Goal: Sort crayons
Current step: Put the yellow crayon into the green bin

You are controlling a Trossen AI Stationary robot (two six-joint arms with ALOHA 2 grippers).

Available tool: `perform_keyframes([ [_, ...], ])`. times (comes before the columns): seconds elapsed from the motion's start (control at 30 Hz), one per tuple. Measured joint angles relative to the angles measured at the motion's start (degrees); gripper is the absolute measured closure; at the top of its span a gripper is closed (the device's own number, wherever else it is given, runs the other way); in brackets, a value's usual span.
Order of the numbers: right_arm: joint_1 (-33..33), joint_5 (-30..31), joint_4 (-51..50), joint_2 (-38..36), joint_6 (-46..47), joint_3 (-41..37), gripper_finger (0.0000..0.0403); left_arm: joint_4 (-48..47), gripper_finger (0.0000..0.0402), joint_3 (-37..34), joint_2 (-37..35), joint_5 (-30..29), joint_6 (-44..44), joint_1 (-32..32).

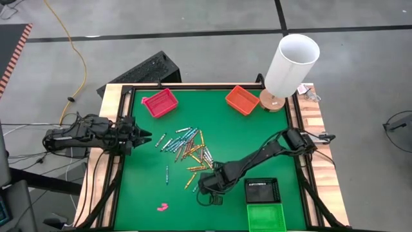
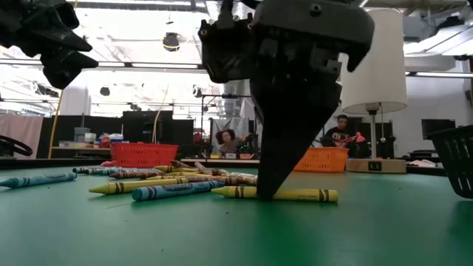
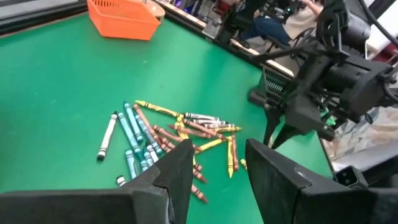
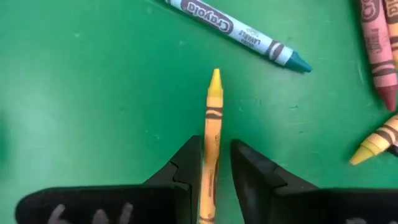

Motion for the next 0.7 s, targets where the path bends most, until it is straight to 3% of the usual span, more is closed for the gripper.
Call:
perform_keyframes([
  [0.17, 0.0, 0.0, -1.7, 0.8, 0.0, 0.2, 0.032, 0.1, 0.0266, 0.0, 0.0, 0.3, 0.9, 0.0],
  [0.4, 0.0, 0.0, -1.9, 1.0, 0.0, 0.2, 0.0391, 0.1, 0.0266, 0.0, 0.0, 0.4, 0.9, 0.0],
  [0.7, -0.5, -0.3, -5.3, 0.5, -0.1, 2.6, 0.0399, 0.1, 0.0266, 0.0, 0.0, 0.4, 0.9, 0.0],
])
